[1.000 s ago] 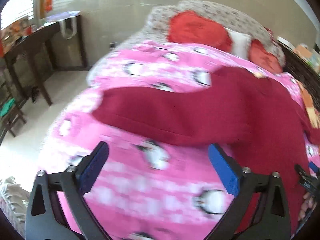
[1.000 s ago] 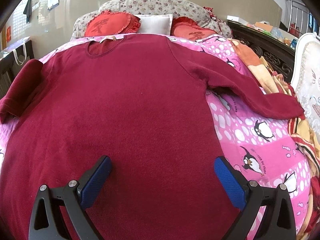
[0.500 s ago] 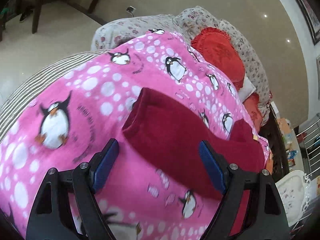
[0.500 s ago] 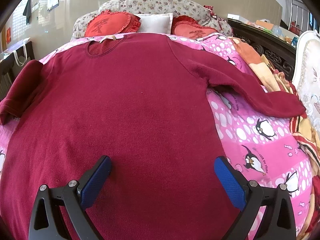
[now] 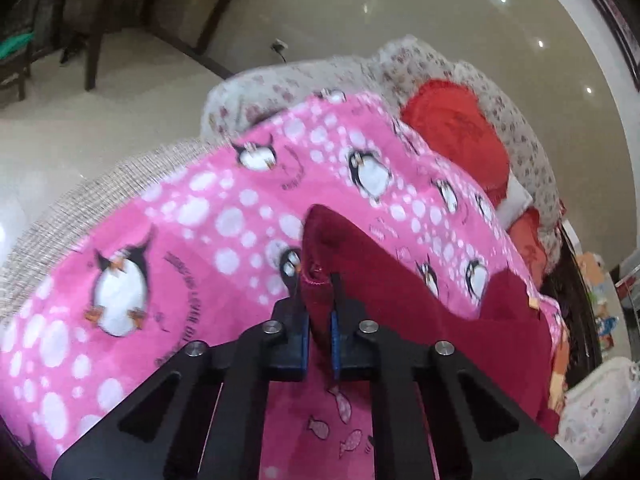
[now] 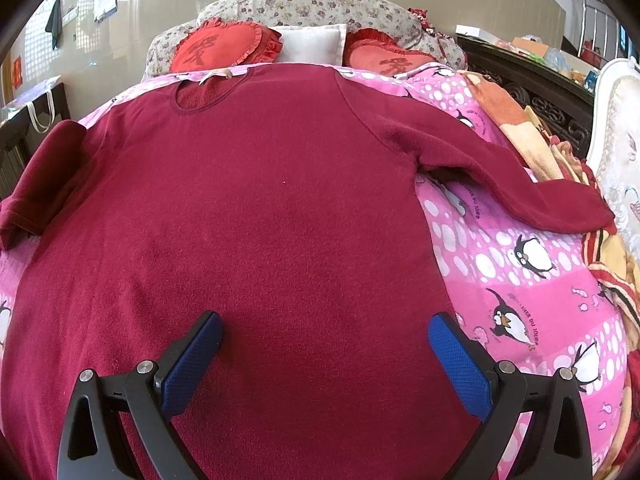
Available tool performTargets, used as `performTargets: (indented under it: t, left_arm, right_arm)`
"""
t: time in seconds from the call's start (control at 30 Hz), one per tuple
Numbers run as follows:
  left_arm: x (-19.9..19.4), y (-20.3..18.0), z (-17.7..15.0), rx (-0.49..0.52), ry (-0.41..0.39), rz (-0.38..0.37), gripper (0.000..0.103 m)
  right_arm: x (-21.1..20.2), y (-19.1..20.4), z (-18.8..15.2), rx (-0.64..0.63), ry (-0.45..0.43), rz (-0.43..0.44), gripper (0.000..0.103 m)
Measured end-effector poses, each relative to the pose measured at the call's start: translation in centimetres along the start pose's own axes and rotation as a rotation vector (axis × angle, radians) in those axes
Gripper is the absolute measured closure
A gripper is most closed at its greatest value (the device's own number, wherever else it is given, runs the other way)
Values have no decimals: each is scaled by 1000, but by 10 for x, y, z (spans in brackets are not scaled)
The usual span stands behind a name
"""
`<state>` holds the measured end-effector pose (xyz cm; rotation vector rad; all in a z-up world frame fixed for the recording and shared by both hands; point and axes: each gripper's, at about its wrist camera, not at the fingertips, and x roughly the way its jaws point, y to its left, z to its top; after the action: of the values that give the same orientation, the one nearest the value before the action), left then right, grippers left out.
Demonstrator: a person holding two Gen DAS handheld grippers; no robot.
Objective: Fold small clothes
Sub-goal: 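Grasp the sleeve cuff with the left gripper and fold it across the body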
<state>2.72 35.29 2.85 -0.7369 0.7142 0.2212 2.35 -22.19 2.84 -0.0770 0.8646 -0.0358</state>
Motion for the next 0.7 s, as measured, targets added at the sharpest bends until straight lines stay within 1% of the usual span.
performTargets:
  t: [0.03, 0.07, 0.13, 0.23, 0.3, 0.4, 0.5, 0.53, 0.63, 0.67, 0.7]
  left_arm:
    - [-8, 0, 3, 3, -27, 17, 98]
    - [-19, 1, 8, -3, -70, 32, 98]
    - [-40, 8, 19, -31, -143, 62, 98]
    - [-82, 23, 40, -70, -279, 106, 98]
    - [-93, 28, 47, -67, -304, 114, 98]
    - [-92, 19, 45, -16, -293, 112, 98]
    - [-80, -10, 33, 55, -252, 56, 98]
    - [-75, -23, 28, 85, -238, 33, 98]
    - [-56, -76, 9, 189, -179, -68, 98]
    - [-48, -100, -1, 233, -144, -118, 98]
    - [-41, -119, -9, 267, -123, -145, 98]
  right_arm:
    - [0, 0, 0, 0, 0, 0, 1]
    - [0, 0, 0, -1, 0, -1, 1]
    - [0, 0, 0, -1, 0, -1, 1]
    - [0, 0, 0, -1, 0, -1, 1]
    - [0, 0, 0, -1, 0, -1, 1]
    - [0, 0, 0, -1, 0, -1, 1]
    - [0, 0, 1, -1, 0, -1, 1]
    - [1, 0, 1, 0, 0, 0, 1]
    - [0, 0, 0, 0, -3, 0, 1]
    - [-1, 0, 0, -1, -3, -1, 1]
    - [-1, 0, 0, -2, -5, -2, 1]
